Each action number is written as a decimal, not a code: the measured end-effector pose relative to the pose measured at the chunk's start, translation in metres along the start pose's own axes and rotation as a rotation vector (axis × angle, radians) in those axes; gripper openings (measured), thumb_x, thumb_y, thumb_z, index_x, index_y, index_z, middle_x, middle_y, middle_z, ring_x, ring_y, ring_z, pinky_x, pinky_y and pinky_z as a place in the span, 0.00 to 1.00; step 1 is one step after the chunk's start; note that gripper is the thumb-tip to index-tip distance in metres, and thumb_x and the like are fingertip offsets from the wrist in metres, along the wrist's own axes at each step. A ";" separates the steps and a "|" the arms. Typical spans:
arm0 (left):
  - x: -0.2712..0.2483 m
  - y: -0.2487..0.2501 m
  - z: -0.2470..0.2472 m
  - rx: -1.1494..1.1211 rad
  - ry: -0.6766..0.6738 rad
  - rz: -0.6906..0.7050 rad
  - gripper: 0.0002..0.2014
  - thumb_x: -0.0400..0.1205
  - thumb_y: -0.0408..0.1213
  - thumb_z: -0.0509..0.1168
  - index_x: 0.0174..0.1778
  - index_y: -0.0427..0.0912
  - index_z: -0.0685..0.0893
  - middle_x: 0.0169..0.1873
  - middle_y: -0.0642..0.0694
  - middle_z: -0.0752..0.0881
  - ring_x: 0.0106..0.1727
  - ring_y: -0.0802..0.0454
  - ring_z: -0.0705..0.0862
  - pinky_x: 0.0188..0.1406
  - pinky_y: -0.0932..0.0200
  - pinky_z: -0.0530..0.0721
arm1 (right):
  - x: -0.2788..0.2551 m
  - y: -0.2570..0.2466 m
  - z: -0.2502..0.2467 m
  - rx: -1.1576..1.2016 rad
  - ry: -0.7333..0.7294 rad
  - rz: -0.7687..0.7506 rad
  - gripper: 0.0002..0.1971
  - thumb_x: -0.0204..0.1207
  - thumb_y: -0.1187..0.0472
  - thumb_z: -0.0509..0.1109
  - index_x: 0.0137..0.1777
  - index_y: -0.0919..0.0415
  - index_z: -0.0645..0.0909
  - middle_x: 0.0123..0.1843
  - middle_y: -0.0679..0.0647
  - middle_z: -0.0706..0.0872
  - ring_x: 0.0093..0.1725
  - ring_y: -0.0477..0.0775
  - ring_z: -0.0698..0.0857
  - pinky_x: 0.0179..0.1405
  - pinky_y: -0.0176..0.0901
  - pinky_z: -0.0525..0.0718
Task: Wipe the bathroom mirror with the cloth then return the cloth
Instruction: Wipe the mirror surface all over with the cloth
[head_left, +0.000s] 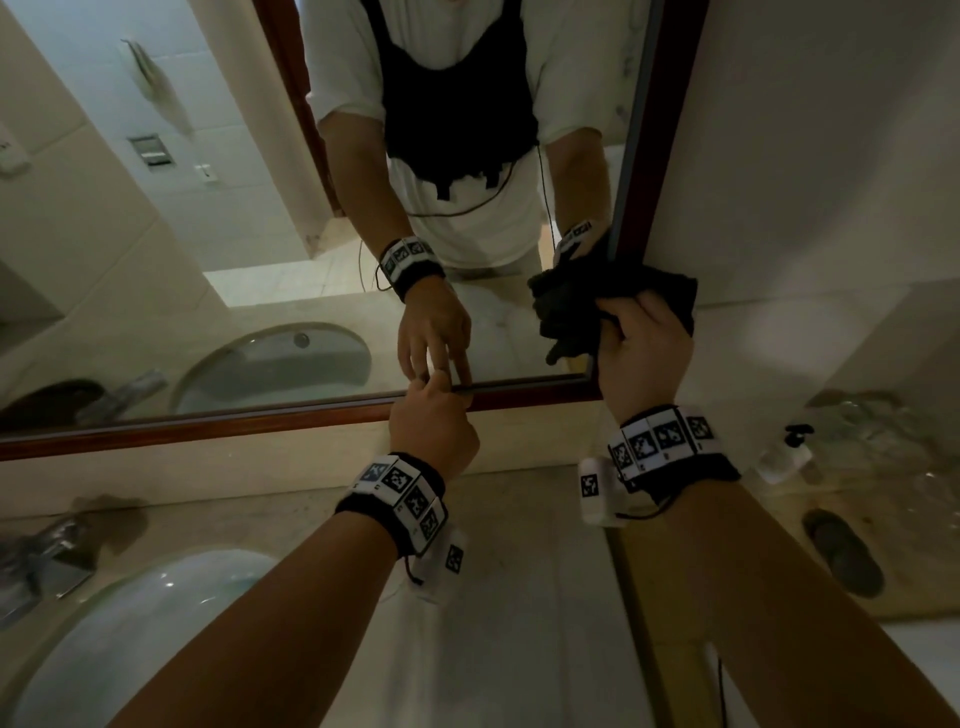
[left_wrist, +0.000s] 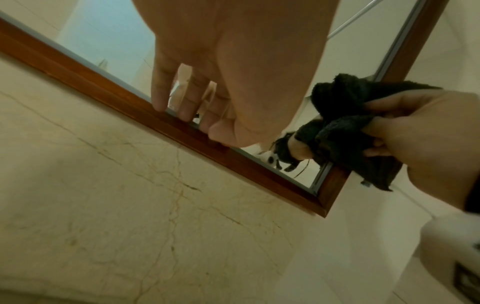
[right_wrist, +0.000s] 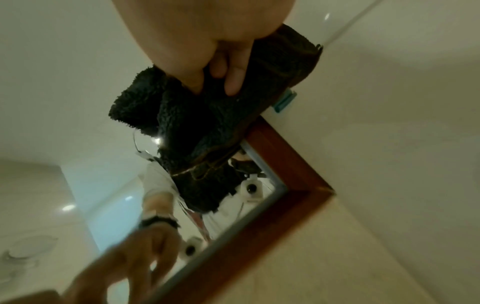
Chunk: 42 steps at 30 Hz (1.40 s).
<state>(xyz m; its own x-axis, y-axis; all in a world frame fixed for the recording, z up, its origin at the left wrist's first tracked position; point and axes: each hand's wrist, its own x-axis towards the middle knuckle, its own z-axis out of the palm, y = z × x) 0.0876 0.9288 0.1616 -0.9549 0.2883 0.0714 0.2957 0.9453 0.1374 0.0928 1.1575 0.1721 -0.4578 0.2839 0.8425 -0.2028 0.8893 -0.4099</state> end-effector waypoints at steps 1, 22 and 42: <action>-0.001 0.000 0.000 0.001 0.000 0.003 0.23 0.75 0.35 0.63 0.67 0.51 0.86 0.57 0.47 0.80 0.60 0.44 0.77 0.51 0.52 0.81 | -0.010 0.004 0.002 -0.007 -0.049 0.020 0.10 0.71 0.71 0.69 0.46 0.62 0.90 0.44 0.60 0.89 0.43 0.60 0.87 0.40 0.45 0.85; 0.004 -0.003 -0.108 -0.103 0.510 0.142 0.27 0.74 0.30 0.72 0.71 0.47 0.80 0.68 0.36 0.73 0.66 0.34 0.75 0.49 0.41 0.86 | 0.076 -0.042 -0.031 -0.003 -0.032 0.009 0.11 0.67 0.74 0.72 0.43 0.60 0.90 0.44 0.57 0.90 0.39 0.59 0.88 0.33 0.41 0.83; 0.034 0.006 -0.235 0.128 0.870 0.094 0.36 0.72 0.32 0.71 0.77 0.58 0.72 0.82 0.42 0.64 0.79 0.35 0.62 0.66 0.30 0.68 | 0.153 -0.074 -0.066 -0.036 -0.050 -0.040 0.06 0.72 0.71 0.72 0.44 0.62 0.88 0.46 0.57 0.88 0.41 0.59 0.87 0.33 0.47 0.85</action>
<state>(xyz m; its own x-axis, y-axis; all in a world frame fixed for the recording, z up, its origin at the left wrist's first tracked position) 0.0638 0.9081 0.3973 -0.5518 0.1972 0.8104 0.3170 0.9483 -0.0149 0.0947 1.1585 0.3544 -0.4930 0.2299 0.8391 -0.1916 0.9121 -0.3624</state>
